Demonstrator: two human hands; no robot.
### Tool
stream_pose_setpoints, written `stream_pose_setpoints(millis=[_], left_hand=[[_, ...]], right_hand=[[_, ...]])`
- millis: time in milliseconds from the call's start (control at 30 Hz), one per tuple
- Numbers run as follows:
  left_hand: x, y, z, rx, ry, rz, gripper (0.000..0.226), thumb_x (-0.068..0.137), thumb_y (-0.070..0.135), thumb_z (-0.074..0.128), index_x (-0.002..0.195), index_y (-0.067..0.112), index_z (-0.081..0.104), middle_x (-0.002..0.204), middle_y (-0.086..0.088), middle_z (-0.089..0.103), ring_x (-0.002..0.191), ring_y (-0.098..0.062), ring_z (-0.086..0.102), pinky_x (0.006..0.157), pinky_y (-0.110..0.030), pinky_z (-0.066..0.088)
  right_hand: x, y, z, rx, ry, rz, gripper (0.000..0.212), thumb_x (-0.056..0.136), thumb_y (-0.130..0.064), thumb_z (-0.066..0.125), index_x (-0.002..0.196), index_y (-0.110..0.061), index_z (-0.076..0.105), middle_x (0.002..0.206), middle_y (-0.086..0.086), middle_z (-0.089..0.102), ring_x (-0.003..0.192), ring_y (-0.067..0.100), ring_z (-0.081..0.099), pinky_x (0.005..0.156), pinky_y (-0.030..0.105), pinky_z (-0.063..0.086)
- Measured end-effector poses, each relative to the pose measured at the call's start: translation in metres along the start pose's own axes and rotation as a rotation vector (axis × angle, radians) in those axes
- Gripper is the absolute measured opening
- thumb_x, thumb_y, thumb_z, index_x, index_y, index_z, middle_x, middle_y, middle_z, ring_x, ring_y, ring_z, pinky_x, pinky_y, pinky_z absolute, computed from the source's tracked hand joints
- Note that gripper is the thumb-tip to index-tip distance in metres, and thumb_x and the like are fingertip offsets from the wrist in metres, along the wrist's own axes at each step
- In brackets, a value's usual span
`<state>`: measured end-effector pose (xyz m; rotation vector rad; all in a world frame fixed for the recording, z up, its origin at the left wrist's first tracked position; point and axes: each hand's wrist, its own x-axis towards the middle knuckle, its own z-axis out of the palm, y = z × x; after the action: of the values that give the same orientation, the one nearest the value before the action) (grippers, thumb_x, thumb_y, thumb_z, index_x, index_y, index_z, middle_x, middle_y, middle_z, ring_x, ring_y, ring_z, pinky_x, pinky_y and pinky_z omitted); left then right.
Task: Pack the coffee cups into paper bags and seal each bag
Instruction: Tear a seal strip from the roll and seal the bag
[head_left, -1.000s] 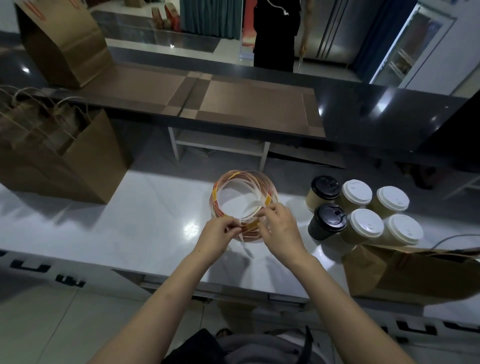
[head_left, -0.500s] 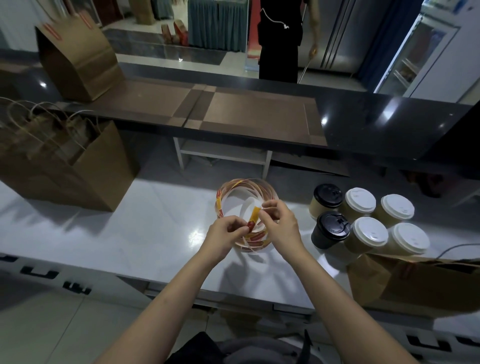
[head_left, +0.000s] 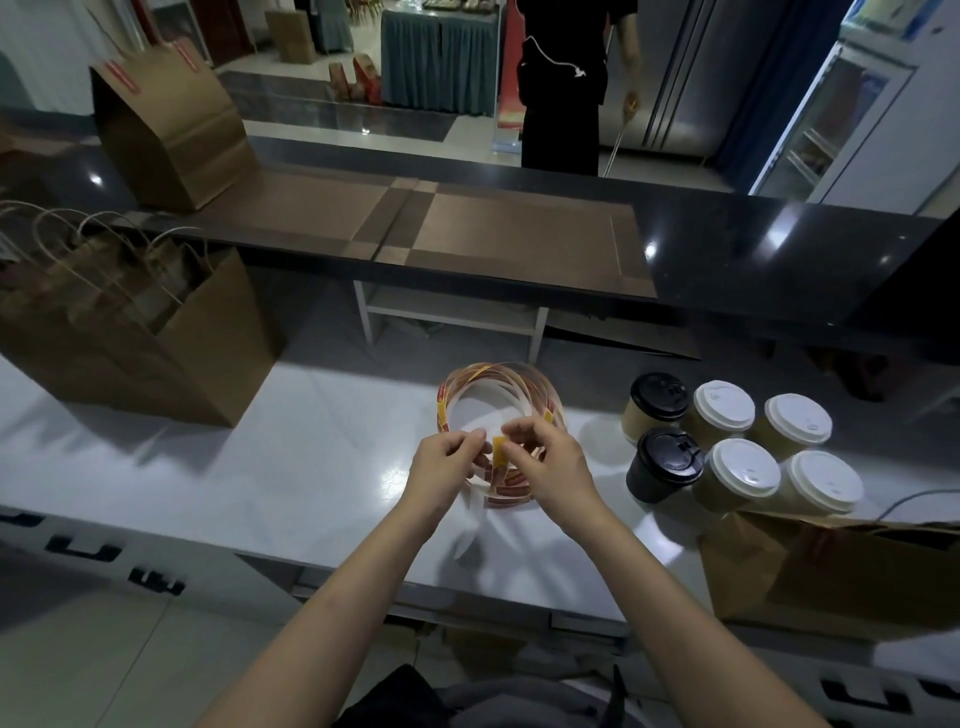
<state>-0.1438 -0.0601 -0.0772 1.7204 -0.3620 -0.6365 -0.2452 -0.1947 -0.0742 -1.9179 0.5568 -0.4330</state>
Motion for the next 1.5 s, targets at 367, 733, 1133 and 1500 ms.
stream_pose_setpoints(millis=[367, 733, 1133, 1500], left_hand=[[-0.005, 0.003, 0.002, -0.092, -0.012, -0.088, 0.037, 0.101, 0.023, 0.063, 0.067, 0.012, 0.072, 0.067, -0.003, 0.068, 0.058, -0.008, 0.059, 0.059, -0.023, 0.045], [-0.008, 0.005, 0.001, -0.181, -0.073, -0.176, 0.033, 0.096, 0.021, 0.063, 0.066, 0.013, 0.072, 0.066, -0.004, 0.063, 0.064, -0.014, 0.057, 0.061, -0.028, 0.045], [-0.004, -0.002, 0.001, -0.155, -0.008, -0.209, 0.028, 0.092, 0.018, 0.065, 0.066, 0.010, 0.073, 0.069, -0.006, 0.068, 0.068, -0.018, 0.057, 0.062, -0.029, 0.045], [0.018, -0.019, -0.006, -0.020, 0.266, -0.167, 0.036, 0.097, 0.027, 0.063, 0.069, 0.009, 0.076, 0.073, -0.006, 0.075, 0.072, -0.021, 0.064, 0.068, -0.034, 0.049]], right_hand=[[-0.011, -0.001, 0.001, -0.089, -0.040, -0.015, 0.010, 0.099, -0.021, 0.072, 0.109, -0.022, 0.072, 0.097, -0.013, 0.069, 0.093, -0.002, 0.063, 0.078, 0.010, 0.050], [-0.012, 0.002, 0.002, -0.257, -0.023, -0.154, 0.008, 0.097, -0.016, 0.073, 0.103, -0.021, 0.073, 0.097, -0.013, 0.067, 0.090, 0.005, 0.062, 0.080, 0.020, 0.054], [-0.010, 0.009, -0.001, -0.395, -0.001, -0.271, 0.007, 0.093, -0.018, 0.074, 0.094, -0.024, 0.070, 0.097, -0.017, 0.060, 0.097, 0.003, 0.055, 0.081, 0.017, 0.048], [-0.014, 0.008, -0.017, -0.322, -0.055, -0.287, 0.007, 0.083, -0.019, 0.060, 0.088, -0.023, 0.056, 0.096, -0.012, 0.055, 0.100, 0.015, 0.054, 0.091, 0.041, 0.048]])
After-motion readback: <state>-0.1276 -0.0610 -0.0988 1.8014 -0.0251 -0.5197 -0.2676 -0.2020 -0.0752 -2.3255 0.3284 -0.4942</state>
